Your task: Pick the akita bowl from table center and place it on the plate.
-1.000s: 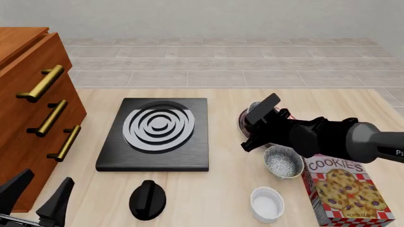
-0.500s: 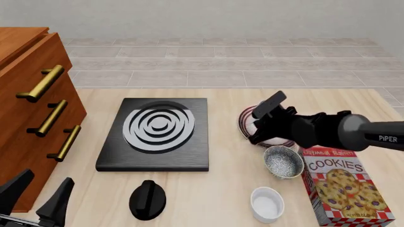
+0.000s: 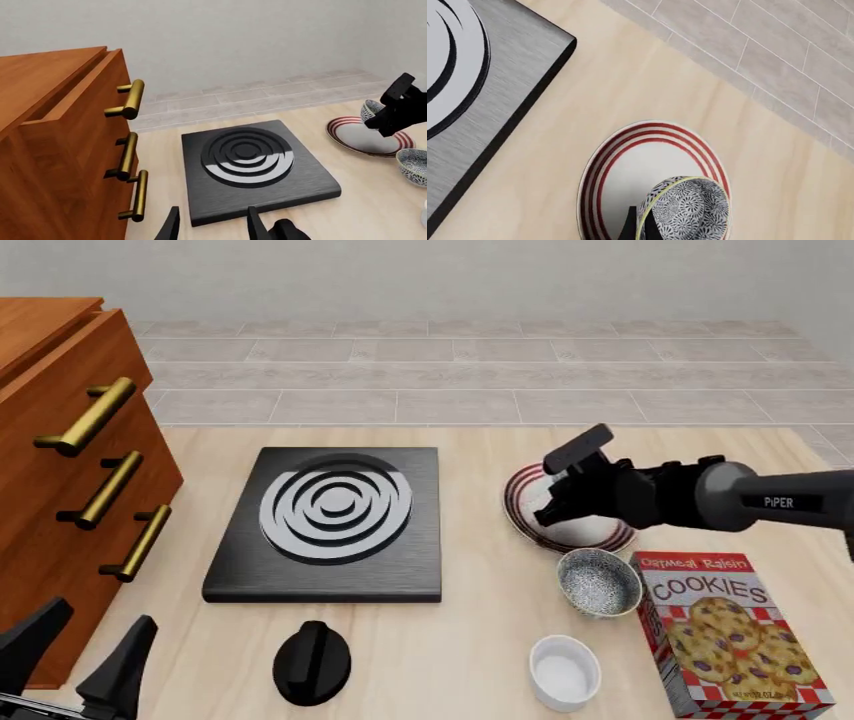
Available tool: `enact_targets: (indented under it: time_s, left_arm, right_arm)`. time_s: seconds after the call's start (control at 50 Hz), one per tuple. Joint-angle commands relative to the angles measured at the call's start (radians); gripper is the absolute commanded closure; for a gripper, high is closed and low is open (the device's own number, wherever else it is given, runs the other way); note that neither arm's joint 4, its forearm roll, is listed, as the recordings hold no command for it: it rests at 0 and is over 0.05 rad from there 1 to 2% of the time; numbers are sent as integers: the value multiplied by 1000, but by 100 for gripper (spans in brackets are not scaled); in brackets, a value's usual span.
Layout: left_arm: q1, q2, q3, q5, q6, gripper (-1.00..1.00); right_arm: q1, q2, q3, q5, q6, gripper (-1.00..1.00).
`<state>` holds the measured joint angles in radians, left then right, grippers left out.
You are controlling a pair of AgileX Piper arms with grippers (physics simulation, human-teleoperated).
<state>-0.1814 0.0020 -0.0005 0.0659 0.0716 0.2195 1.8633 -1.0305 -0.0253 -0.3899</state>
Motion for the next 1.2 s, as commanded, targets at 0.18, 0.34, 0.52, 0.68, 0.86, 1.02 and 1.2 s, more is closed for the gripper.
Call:
enact_targets:
  time_s: [0.18,0.34,0.52,0.68,0.86,1.02,1.2]
  left_arm:
    - [-1,-1,0,1,-1,-100]
    - [0,-1,0,2,-1,-100]
    - [-2,0,0,3,-2,-100]
    - [-5,0,-1,3,-3,-100]
    - [-7,-1,0,4,-5,-100]
    - [-9,0,0,5,-4,-100]
    - [-13,1,-1,4,-4,-100]
  right_arm:
    - [-6,140,-148,81,43,100]
    - [5,146,-151,97,53,100]
    - [6,174,-139,82,54,100]
    - [7,173,-134,84,51,100]
    - [12,170,-122,68,45,100]
    - [13,168,-122,64,48,-100]
    - [15,154,-111,62,53,-100]
